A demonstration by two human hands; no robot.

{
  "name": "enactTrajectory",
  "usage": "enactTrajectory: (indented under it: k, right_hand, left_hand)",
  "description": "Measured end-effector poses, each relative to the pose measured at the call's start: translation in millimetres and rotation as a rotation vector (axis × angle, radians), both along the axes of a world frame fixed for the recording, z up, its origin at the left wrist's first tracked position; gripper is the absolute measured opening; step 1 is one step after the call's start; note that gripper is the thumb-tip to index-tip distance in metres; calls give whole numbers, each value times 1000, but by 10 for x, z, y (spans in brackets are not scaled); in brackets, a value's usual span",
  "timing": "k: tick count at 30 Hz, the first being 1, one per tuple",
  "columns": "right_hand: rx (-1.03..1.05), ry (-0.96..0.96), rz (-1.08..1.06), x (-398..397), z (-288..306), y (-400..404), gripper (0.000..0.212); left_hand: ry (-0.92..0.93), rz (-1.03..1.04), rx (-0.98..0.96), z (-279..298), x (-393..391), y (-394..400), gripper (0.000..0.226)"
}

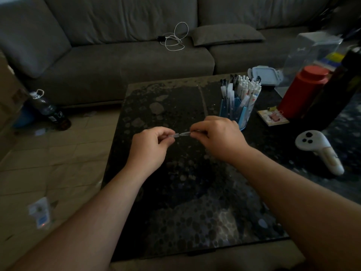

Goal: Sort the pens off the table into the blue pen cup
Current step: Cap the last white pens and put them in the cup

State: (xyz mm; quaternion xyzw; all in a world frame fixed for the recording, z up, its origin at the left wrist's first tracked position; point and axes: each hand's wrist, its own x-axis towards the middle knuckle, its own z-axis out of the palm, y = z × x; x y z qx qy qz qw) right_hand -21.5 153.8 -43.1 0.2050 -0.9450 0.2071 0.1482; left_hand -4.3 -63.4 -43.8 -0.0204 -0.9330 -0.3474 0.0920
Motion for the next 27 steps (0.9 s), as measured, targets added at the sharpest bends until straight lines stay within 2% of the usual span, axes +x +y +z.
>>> enactTrajectory:
  k: [7,17,27]
  right_hand:
    - [-33,-23,40,25,13,-75,17]
    - [-167,-40,-18,31,-14,-35,11]
    - [-177,-104,-39,77,25,-81,10]
  left_hand:
    - [17,-22,0,21,35,23,19]
    - [27,-15,27,33,17,48,11]
    - [47,-16,8,30,8,55,11]
